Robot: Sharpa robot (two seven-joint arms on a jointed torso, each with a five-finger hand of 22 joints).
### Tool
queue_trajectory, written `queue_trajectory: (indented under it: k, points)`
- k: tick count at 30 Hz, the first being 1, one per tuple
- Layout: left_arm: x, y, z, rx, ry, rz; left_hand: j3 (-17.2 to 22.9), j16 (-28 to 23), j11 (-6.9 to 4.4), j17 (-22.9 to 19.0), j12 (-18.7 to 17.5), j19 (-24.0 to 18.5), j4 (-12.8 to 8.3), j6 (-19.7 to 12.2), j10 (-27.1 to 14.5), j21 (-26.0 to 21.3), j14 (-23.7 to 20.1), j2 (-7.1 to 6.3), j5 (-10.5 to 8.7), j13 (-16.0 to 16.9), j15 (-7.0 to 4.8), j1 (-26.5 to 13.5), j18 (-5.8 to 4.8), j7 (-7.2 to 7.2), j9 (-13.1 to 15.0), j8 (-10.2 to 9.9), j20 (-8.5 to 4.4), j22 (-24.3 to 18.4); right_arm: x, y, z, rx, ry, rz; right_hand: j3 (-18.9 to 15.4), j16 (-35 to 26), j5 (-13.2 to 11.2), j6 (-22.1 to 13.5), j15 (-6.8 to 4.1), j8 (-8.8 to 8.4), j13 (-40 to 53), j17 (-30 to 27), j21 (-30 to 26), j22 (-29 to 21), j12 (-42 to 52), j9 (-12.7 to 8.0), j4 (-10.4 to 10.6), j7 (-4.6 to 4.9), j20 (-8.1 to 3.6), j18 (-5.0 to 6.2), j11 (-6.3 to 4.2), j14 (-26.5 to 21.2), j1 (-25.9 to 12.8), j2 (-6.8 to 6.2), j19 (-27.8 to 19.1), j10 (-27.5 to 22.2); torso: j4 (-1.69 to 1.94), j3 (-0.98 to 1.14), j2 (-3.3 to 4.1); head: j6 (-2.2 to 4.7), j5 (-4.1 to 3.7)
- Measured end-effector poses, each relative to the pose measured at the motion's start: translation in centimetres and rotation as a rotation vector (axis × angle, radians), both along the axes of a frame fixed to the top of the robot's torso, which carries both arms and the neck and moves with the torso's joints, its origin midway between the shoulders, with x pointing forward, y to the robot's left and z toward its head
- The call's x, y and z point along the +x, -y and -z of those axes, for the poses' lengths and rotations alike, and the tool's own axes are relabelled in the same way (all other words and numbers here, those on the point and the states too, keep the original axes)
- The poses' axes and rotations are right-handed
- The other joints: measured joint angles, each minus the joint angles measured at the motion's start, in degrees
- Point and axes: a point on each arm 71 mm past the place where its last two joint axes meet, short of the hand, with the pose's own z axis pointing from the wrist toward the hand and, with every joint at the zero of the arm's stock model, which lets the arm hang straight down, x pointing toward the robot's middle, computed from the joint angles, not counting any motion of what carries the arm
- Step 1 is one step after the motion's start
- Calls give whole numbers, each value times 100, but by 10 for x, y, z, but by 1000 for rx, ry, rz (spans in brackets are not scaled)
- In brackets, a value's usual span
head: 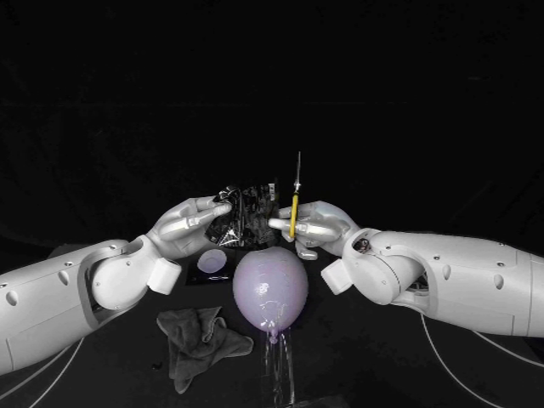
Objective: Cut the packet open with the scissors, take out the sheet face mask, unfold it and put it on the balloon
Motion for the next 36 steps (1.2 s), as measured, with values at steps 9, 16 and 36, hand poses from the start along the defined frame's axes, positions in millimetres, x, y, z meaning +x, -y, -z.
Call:
queue_trajectory:
  k: [9,16,36]
  points:
    - [1,-2,0,2,1,-5,-1,0,0,0,0,0,1,-9,0,0,0,-21,0,0,0,-21,-2,-9,0,24,0,-1,-4,-3,-1,7,-5,-24,-96,-1,0,-11,21,94,0,4,0,30,0,-48,47,7,12,0,0,21,19,92,12,0,-3,3,1,-13,-10]
    - [2,-3,0,3,2,-7,-1,0,0,0,0,0,1,-10,0,22,0,-19,0,0,0,-19,-3,-9,1,27,0,-1,-4,-3,0,10,-9,-30,-101,-1,-1,427,33,425,-10,4,-30,30,1,-40,105,146,42,-3,51,1,68,386,1,52,0,2,1,-23,-10]
    - [3,-5,2,22,-8,-20,-51,-23,138,-6,-24,16,-139,-248,-166,22,91,-38,-9,0,31,-163,56,161,341,-131,-17,-24,-4,0,-2,-3,15,0,121,-8,0,915,-278,925,-88,0,-131,-19,1,285,104,-12,-96,-43,100,11,56,688,-29,124,1,0,-3,4,0]
